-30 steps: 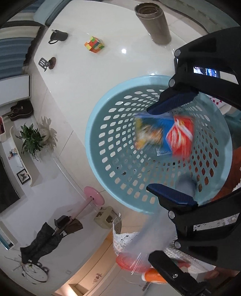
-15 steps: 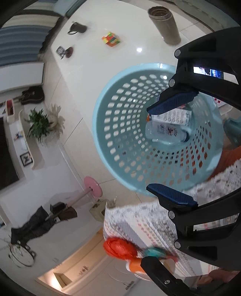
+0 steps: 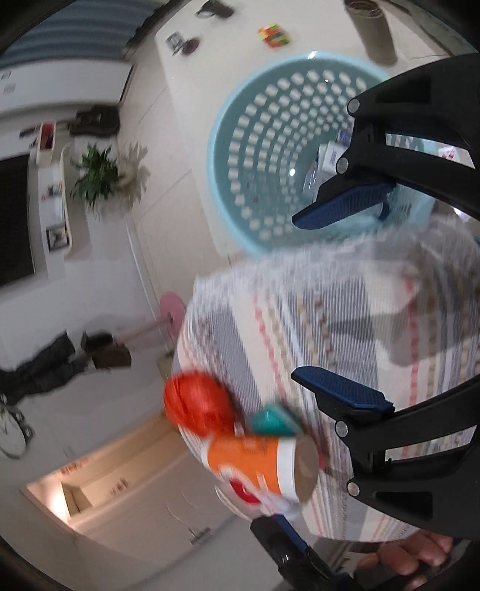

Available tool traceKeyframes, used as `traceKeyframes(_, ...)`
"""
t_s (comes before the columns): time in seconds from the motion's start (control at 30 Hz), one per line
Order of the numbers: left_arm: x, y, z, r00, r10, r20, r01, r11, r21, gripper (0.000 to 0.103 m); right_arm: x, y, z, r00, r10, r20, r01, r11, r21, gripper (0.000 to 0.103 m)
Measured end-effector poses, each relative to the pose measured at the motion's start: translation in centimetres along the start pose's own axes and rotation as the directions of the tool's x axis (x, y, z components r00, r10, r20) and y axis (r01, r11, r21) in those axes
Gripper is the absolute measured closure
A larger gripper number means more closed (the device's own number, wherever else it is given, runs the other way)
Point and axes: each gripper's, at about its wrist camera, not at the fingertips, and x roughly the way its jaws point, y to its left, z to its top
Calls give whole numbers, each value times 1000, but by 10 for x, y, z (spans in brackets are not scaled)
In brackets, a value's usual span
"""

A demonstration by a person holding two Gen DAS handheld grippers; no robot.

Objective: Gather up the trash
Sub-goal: 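Grasp the orange paper cup with the right tool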

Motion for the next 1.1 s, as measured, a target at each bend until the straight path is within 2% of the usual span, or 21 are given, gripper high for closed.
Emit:
traceKeyframes(0.27, -29, 79, 5, 995, 98, 37, -93, 988, -120, 30, 15, 78, 15, 996, 87, -11, -87, 988, -131, 30)
traceKeyframes(0.5, -39, 128, 8, 991, 134, 29, -128, 979, -158, 30, 46, 114, 34, 988, 142, -62, -150, 980, -131, 27)
traceKeyframes(0.67, -29, 154, 12, 995, 96, -18, -98, 984, -151, 30, 66, 117, 39, 976, 189, -105, -198, 977, -83, 21)
traceKeyframes(0.83, -8, 170, 16, 997, 52, -62, -61, 986, -155, 30, 84, 123, 39, 956, 246, -159, -255, 966, -43, 21)
traceKeyframes(0.93, 3, 176, 17, 995, 55, -82, -66, 987, -149, 30, 85, 135, 38, 958, 236, -163, -250, 965, -74, 25)
traceKeyframes(1.0, 11, 179, 21, 995, 47, -88, -59, 989, -139, 30, 84, 145, 36, 960, 222, -170, -243, 964, -112, 39)
traceKeyframes(1.1, 21, 180, 24, 994, 32, -105, -45, 992, -118, 30, 82, 159, 33, 969, 191, -158, -216, 964, -158, 42)
